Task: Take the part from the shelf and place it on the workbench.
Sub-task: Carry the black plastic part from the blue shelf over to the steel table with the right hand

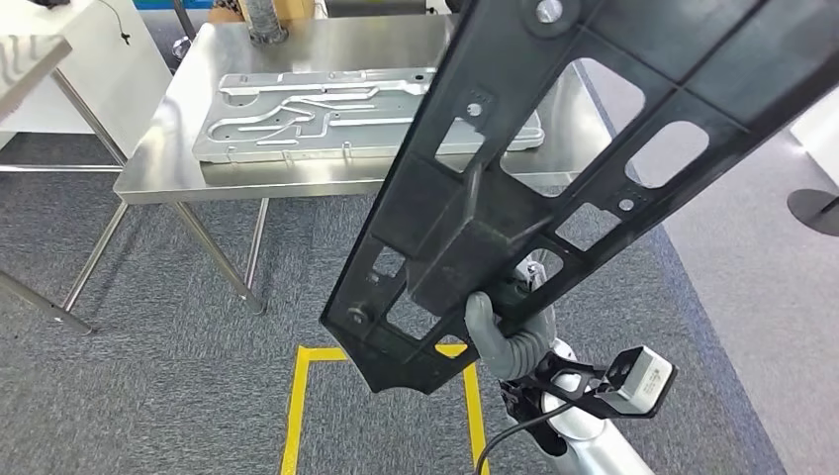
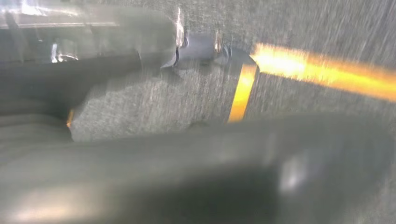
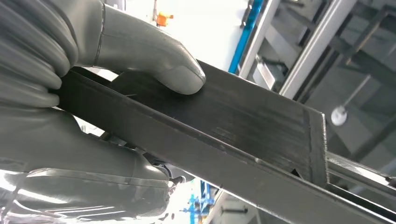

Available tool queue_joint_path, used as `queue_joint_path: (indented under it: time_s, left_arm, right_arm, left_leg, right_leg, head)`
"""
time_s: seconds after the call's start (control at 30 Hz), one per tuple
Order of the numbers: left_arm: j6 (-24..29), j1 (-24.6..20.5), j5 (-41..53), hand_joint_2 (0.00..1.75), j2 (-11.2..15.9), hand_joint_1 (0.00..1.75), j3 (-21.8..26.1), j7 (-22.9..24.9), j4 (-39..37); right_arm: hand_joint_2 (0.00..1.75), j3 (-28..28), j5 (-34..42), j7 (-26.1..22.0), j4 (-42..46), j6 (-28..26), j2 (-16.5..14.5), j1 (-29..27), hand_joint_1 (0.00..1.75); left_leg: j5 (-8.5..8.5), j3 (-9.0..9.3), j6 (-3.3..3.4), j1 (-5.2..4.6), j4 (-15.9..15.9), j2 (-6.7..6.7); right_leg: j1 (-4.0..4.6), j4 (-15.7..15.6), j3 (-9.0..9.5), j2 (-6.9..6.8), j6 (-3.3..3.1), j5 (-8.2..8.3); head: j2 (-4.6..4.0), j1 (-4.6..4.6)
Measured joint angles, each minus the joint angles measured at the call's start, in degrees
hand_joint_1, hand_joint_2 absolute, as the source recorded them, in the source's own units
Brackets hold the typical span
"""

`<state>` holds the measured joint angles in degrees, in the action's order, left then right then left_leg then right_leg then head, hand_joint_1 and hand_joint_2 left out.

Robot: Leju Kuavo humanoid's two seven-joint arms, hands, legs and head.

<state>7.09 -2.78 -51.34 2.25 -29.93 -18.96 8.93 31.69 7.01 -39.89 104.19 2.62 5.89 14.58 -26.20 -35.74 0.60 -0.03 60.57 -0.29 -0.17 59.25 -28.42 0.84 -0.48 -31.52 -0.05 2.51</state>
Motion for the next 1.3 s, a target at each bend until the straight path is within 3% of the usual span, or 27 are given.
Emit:
queue_joint_path:
  time_s: [0.07,0.13,0.2,0.27,0.3,0.33,0.37,0.47,0.5,0.6,0.63,0.7,0.77,0.83,0.87,0.9,0.97,1.0,1.03,1.1,1.17,1.23,1.3]
  left_arm:
    - [-0.09,0.02,0.04,0.00,-0.04,0.00,-0.03,-0.05,-0.01]
    - [-0.18,0.01,0.05,0.00,-0.08,0.00,-0.07,-0.14,0.00]
    - [-0.23,-0.07,0.05,0.00,-0.07,0.00,-0.10,-0.20,0.01]
    - [-0.15,-0.05,-0.03,0.00,-0.08,0.00,-0.12,-0.20,0.01]
    - [-0.10,0.02,-0.10,0.00,-0.11,0.00,-0.12,-0.20,0.01]
    - [-0.05,0.10,-0.19,0.00,-0.15,0.00,-0.12,-0.19,0.01]
    - [-0.03,0.15,-0.28,0.00,-0.21,0.00,-0.12,-0.20,0.01]
    - [0.03,0.12,-0.61,0.00,-0.33,0.00,-0.12,-0.28,-0.02]
    - [0.05,0.05,-0.72,0.00,-0.35,0.00,-0.12,-0.32,-0.02]
    - [0.06,-0.38,-0.81,0.00,-0.37,0.00,-0.12,-0.38,-0.02]
    - [0.05,-0.52,-0.82,0.00,-0.38,0.00,-0.12,-0.39,-0.02]
    - [0.03,-0.67,-0.85,0.00,-0.42,0.00,-0.13,-0.40,-0.02]
    - [0.02,-0.55,-0.96,0.00,-0.49,0.00,-0.14,-0.41,-0.02]
    - [0.05,-0.26,-1.13,0.00,-0.48,0.00,-0.14,-0.42,-0.02]
    - [0.08,-0.10,-1.19,0.00,-0.45,0.00,-0.14,-0.44,-0.02]
    - [0.10,0.17,-1.24,0.00,-0.40,0.00,-0.14,-0.45,-0.03]
    - [0.13,0.76,-1.32,0.00,-0.17,0.00,-0.15,-0.51,-0.21]
    - [0.14,0.88,-1.38,0.00,-0.10,0.00,-0.15,-0.58,-0.30]
    - [0.15,0.81,-1.45,0.00,-0.05,0.00,-0.16,-0.67,-0.36]
    - [0.18,0.38,-1.67,0.00,-0.16,0.00,-0.16,-0.87,-0.33]
    - [0.19,0.18,-1.85,0.00,-0.21,0.00,-0.16,-1.00,-0.29]
    - [0.18,0.17,-1.93,0.00,-0.22,0.00,-0.16,-1.05,-0.28]
    - [0.14,0.24,-1.99,0.00,-0.22,0.00,-0.17,-1.12,-0.28]
  right_arm:
    - [1.75,-0.14,0.08,-0.03,0.35,0.32,-0.17,-0.19,1.75]
    - [1.75,-0.48,0.13,-0.06,0.75,0.56,-0.27,-0.28,1.75]
    - [1.75,-0.90,0.07,-0.07,1.14,0.73,-0.29,-0.47,1.75]
    - [1.75,-1.20,-0.05,-0.07,1.36,1.15,-0.32,-0.99,1.75]
    - [1.75,-1.35,-0.16,-0.07,1.39,1.51,-0.37,-1.27,1.75]
    - [1.75,-1.52,-0.31,-0.07,1.40,1.94,-0.45,-1.47,1.75]
    - [1.75,-1.72,-0.50,-0.07,1.40,2.37,-0.57,-1.59,1.75]
    - [1.75,-2.25,-0.85,-0.07,1.43,3.35,-1.03,-1.94,1.75]
    - [1.75,-2.47,-0.87,-0.04,1.57,3.56,-1.23,-2.13,1.75]
    - [1.75,-3.31,-0.79,-0.04,2.69,3.81,-2.16,-2.23,1.75]
    - [1.75,-3.61,-0.76,-0.08,3.19,3.92,-2.51,-2.18,1.75]
    - [1.75,-4.26,-0.78,-0.10,4.28,4.29,-3.15,-2.36,1.75]
    - [1.75,-4.96,-0.80,-0.12,5.45,4.86,-3.64,-2.92,1.75]
    - [1.75,-5.61,-0.32,-0.14,6.49,5.79,-3.98,-3.63,1.75]
    - [1.75,-5.91,0.06,-0.15,6.85,6.40,-4.14,-3.96,1.75]
    - [1.75,-6.21,0.41,-0.15,7.02,7.05,-4.32,-4.28,1.75]
    - [1.75,-6.90,0.51,-0.15,7.18,8.18,-4.74,-4.97,1.75]
    - [1.75,-7.28,0.32,-0.13,7.36,8.58,-4.99,-5.34,1.75]
    - [1.75,-7.61,0.10,-0.08,7.66,8.81,-5.24,-5.60,1.75]
    - [1.75,-8.14,-0.23,-0.06,8.68,8.88,-5.80,-5.86,1.75]
    - [1.75,-8.61,-0.60,-0.12,9.55,8.55,-6.19,-5.95,1.75]
    - [1.75,-9.03,-1.43,-0.14,10.28,7.57,-6.33,-6.40,1.75]
    - [1.75,-9.31,-2.82,-0.15,11.40,5.71,-6.38,-7.15,1.75]
  left_leg:
    - [0.00,0.89,0.50,0.07,-1.07,-0.10]
    - [-0.08,2.55,1.07,0.33,-2.17,-0.16]
    - [-0.58,4.06,1.48,0.42,-2.92,-0.17]
    - [-1.56,5.30,1.55,0.45,-3.22,-0.27]
    - [-2.21,6.06,1.49,0.47,-3.27,-0.34]
    - [-2.94,6.95,1.38,0.48,-3.28,-0.42]
    - [-3.75,7.96,1.24,0.49,-3.28,-0.47]
    - [-6.43,10.55,0.61,0.37,-3.19,-0.55]
    - [-7.11,11.40,0.26,0.35,-3.26,-0.58]
    - [-6.86,12.46,-0.84,0.47,-1.76,-0.55]
    - [-6.46,11.48,-1.09,0.53,0.39,-0.47]
    - [-7.21,7.46,-1.46,0.70,6.72,-0.29]
    - [-10.54,2.29,-1.72,0.77,12.03,-0.21]
    - [-13.21,-1.06,-1.82,0.78,12.25,-0.18]
    - [-12.76,-1.90,-1.82,0.76,10.51,-0.18]
    - [-9.70,-2.32,-1.63,0.65,7.47,-0.21]
    - [-1.06,-2.67,-1.09,0.25,2.01,-0.29]
    - [2.23,-2.60,-0.80,0.01,0.33,-0.32]
    - [3.32,-2.39,-0.57,-0.14,-0.27,-0.29]
    - [2.74,-1.00,-0.13,-0.06,-1.42,-0.30]
    - [2.14,1.05,0.38,0.26,-2.98,-0.35]
    - [1.06,3.04,0.69,0.43,-3.89,-0.36]
    - [-0.38,4.93,0.68,0.50,-4.13,-0.43]
  right_leg:
    - [0.08,0.22,0.42,0.06,0.86,0.40]
    - [0.04,3.02,-0.79,-0.07,1.64,0.72]
    - [-0.12,9.06,-4.89,-0.21,2.15,-0.77]
    - [-0.24,14.32,-9.96,-0.24,2.33,-3.67]
    - [-0.30,14.96,-11.68,-0.26,2.37,-4.55]
    - [-0.35,13.89,-12.55,-0.29,2.34,-4.33]
    - [-0.40,11.24,-12.61,-0.34,2.20,-2.60]
    - [-0.13,2.28,-11.61,-0.60,1.42,7.19]
    - [0.08,1.15,-11.29,-0.60,1.08,8.80]
    - [0.23,0.50,-9.29,-0.40,-0.25,7.72]
    - [0.13,0.13,-8.31,-0.42,-0.68,7.21]
    - [0.00,-0.41,-6.38,-0.47,-1.19,5.99]
    - [-0.02,-0.52,-4.65,-0.39,-1.37,4.43]
    - [-0.06,-0.54,-2.53,0.03,-1.32,2.67]
    - [-0.08,-0.55,-1.37,0.25,-1.25,1.76]
    - [-0.09,-0.62,-0.23,0.46,-1.14,0.80]
    - [-0.05,-0.64,1.62,0.85,-0.74,-0.93]
    - [-0.06,-0.88,2.26,1.05,-0.42,-1.60]
    - [-0.07,-0.93,2.69,1.20,-0.05,-1.76]
    - [-0.11,0.01,2.59,1.13,0.70,-0.94]
    - [-0.09,4.36,0.39,0.53,1.27,0.15]
    - [-0.20,10.53,-4.16,0.02,1.62,-1.58]
    - [-0.42,14.09,-8.49,-0.10,1.92,-5.04]
  head:
    - [0.01,-0.01]
    - [0.01,-0.02]
    - [0.01,-0.02]
    - [0.01,-0.02]
    - [0.01,-0.02]
    - [0.01,-0.02]
    - [0.01,-0.02]
    - [0.00,-0.02]
    - [0.00,-0.01]
    - [0.01,0.01]
    - [0.01,0.02]
    - [0.01,0.02]
    - [0.01,0.02]
    - [0.00,0.02]
    - [-0.01,0.02]
    - [-0.01,0.02]
    - [-0.01,0.01]
    - [-0.01,0.02]
    - [-0.01,0.02]
    - [0.01,0.02]
    - [0.01,0.00]
    - [0.01,0.00]
    - [0.01,0.01]
